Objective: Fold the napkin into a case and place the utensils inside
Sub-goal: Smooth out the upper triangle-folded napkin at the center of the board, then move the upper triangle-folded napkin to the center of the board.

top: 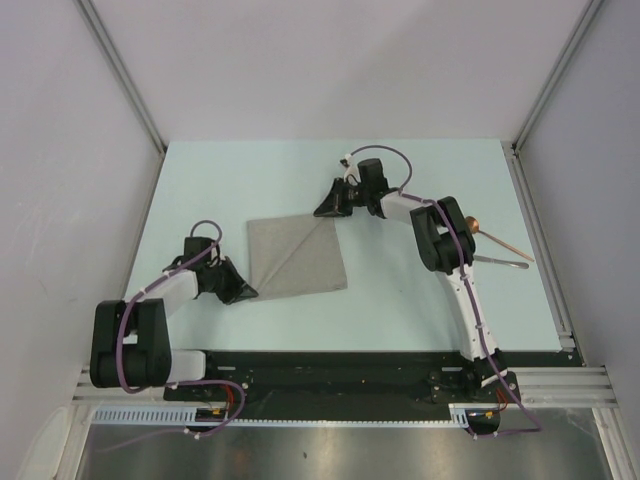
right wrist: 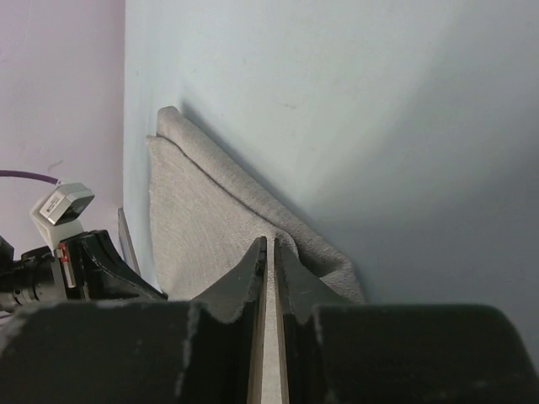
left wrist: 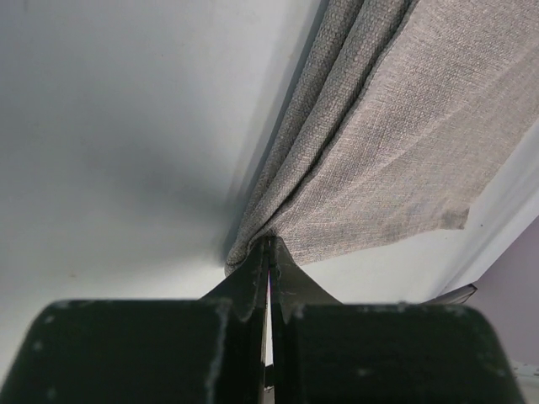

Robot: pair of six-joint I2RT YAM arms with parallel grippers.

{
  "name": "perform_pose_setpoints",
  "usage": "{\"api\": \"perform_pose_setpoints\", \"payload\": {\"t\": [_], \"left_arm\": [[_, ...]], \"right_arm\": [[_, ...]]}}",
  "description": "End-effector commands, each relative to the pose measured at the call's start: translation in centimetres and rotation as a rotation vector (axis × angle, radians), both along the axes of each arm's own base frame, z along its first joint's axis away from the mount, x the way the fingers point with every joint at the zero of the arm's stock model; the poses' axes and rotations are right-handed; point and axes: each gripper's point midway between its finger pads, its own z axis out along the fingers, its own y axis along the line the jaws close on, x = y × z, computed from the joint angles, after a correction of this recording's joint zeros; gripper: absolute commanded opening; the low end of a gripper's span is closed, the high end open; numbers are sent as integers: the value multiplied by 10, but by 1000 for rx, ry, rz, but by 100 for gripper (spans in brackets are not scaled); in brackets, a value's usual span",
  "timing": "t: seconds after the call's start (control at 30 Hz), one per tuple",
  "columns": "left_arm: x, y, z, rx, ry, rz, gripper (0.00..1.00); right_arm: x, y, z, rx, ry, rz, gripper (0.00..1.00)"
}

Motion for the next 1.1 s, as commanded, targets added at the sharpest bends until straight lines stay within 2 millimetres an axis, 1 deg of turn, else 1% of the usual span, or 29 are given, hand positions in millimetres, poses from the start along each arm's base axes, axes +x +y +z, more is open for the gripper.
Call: {"api": "perform_pose_setpoints", "payload": {"t": [0.0,0.03,0.13,0.2,0.23,0.27,0.3,0.33,0.37,0.43,0.47,0.5,0.53,0.57,0.6,0.63,0.67,0.7,0.73,0.77,0.8,0.83,0.87,0.9,0.93,0.97,1.0,1.03,1.07], "left_arm": [[-8,10,-16,51,27,27,0],[-9,10,-17,55,28,30,0],[-11,9,-17,49,30,28,0],[-7,8,-12,41,11,18,0],[-7,5,-7,26,0,4,0],[1,5,4,25,-46,-4,0],[4,3,12,16,-75,-15,2],[10,2,26,13,-132,-30,5],[19,1,40,10,-181,-39,14],[29,0,62,16,-253,-67,23],[41,1,82,27,-318,-71,33],[47,2,91,34,-351,-78,38],[52,3,98,45,-379,-87,43],[63,5,110,57,-406,-87,52],[71,6,115,62,-426,-92,55],[84,9,128,85,-463,-95,56],[92,12,118,94,-423,-92,59],[99,14,118,98,-416,-92,60],[114,15,127,109,-435,-107,61],[123,21,111,131,-382,-103,63],[128,25,103,154,-352,-118,64],[142,29,111,174,-358,-112,66],[146,36,105,176,-328,-99,66],[152,36,91,164,-298,-113,66],[162,40,94,175,-308,-109,66],[164,44,87,192,-282,-102,66],[167,44,80,184,-266,-116,66],[171,45,81,181,-267,-113,66],[171,46,79,174,-253,-105,66]], "right_arm": [[17,-1,3,33,-40,-4,11],[19,-1,3,33,-44,-6,11],[21,-2,-4,33,-31,-7,11],[21,0,-4,32,-30,-9,11],[22,2,0,34,-39,-7,11],[22,1,-1,25,-31,-7,11],[22,2,6,28,-42,-4,11],[23,0,11,23,-46,-4,11],[24,0,18,20,-57,-5,11],[27,-2,33,-18,-53,-25,13],[29,-5,37,-41,-64,-27,14],[30,-7,41,-56,-66,-29,15],[32,-10,53,-78,-71,-43,16],[33,-13,56,-106,-89,-50,18],[31,-18,57,-147,-74,-61,27],[34,-23,62,-186,-89,-88,30],[40,-26,77,-209,-138,-88,37],[38,-36,72,-282,-107,-114,41],[37,-40,80,-312,-121,-125,44],[39,-44,92,-339,-146,-139,51],[34,-53,90,-393,-139,-139,55],[34,-59,94,-444,-157,-166,59],[30,-62,107,-467,-182,-175,66],[24,-72,105,-538,-184,-189,70],[19,-74,108,-562,-187,-193,71],[6,-67,124,-560,-209,-184,73],[-9,-66,109,-570,-174,-158,73],[-19,-60,108,-558,-166,-142,73],[-39,-48,119,-533,-175,-117,73]]}}
